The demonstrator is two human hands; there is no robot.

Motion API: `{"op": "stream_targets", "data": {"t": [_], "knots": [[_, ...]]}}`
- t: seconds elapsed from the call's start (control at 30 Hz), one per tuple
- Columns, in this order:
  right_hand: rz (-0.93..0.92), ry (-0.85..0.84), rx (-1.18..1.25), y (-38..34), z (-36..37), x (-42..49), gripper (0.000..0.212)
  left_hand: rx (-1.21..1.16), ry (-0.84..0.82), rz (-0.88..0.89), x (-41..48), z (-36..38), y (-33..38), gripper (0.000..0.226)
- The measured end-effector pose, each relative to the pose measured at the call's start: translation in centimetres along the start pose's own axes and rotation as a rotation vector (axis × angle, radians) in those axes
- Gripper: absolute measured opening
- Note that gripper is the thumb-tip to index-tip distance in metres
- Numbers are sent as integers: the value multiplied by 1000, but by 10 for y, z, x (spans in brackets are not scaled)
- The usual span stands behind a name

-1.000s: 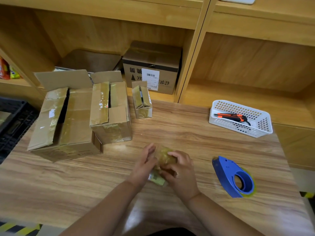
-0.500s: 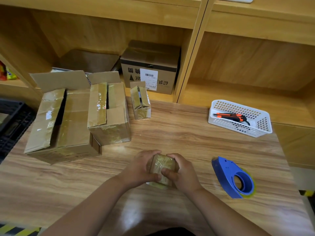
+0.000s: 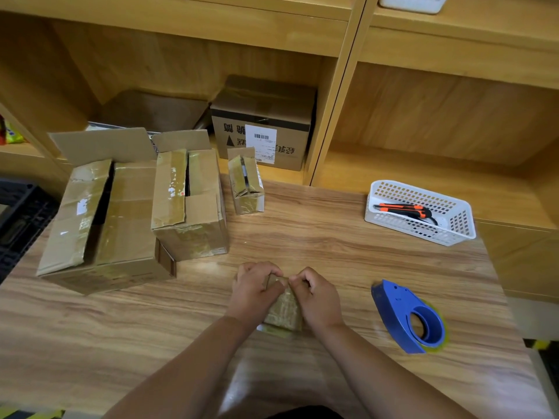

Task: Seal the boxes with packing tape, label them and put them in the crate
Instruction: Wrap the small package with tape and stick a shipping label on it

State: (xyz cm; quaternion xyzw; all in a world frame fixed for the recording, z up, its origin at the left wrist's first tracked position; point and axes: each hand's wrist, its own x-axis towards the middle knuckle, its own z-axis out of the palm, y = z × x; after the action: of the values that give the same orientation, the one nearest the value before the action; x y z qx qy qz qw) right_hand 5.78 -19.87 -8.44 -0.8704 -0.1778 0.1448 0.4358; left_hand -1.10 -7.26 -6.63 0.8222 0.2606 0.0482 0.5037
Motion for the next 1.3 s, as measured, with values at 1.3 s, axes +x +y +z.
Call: {"op": "stream_targets", "data": {"t": [1.3], "knots": [[159, -128, -5, -15, -5, 3, 24, -9, 58, 68, 2, 13, -20, 34]]}}
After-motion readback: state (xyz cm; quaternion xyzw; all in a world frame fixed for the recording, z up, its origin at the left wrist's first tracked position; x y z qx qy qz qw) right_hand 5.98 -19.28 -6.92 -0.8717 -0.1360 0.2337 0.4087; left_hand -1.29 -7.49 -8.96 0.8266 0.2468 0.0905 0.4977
